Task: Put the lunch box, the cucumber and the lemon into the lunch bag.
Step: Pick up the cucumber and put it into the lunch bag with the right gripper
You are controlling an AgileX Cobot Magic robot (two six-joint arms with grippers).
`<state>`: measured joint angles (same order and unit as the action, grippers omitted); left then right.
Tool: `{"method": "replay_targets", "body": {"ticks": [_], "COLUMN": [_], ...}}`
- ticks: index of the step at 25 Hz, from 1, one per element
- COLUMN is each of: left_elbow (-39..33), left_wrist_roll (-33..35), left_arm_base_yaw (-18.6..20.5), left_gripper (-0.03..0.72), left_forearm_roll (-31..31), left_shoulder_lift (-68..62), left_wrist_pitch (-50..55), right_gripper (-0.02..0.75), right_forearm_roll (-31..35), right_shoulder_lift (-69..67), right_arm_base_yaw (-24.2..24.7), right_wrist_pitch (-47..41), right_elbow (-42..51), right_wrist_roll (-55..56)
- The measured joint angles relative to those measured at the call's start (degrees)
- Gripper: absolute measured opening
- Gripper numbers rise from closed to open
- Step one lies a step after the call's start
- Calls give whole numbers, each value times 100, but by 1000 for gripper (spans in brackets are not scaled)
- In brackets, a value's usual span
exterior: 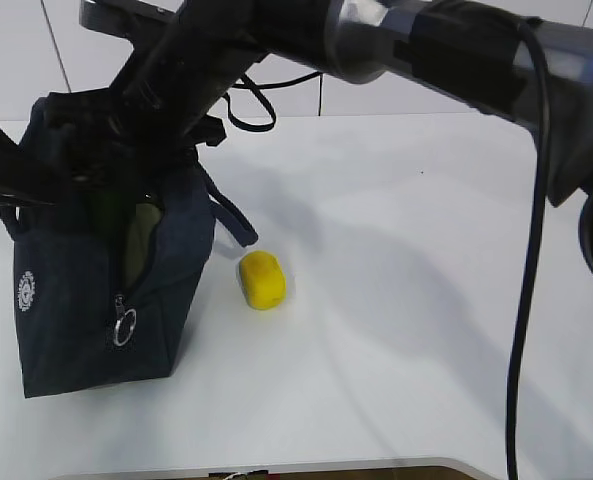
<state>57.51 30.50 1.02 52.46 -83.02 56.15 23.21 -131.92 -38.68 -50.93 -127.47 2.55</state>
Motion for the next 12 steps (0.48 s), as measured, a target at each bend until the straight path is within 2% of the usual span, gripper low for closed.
{"method": "replay_targets", "body": {"ticks": [7,12], "left_elbow": [0,0], "left_wrist_roll": [0,12], "left_arm_base_yaw": [0,0], "left_gripper": [13,13], "left_forearm_roll": [0,-102], "left_shoulder_lift": [0,0], "left_wrist_pitch": [0,-4], "right_gripper": [558,559], "right_forearm_roll": [0,-11], "right_shoulder_lift": [0,-10], "right_arm_base_yaw": [0,0], "right_wrist_pitch": [-78,-499], "right_elbow": [0,-284], "right_wrist_roll": [-77,-302]}}
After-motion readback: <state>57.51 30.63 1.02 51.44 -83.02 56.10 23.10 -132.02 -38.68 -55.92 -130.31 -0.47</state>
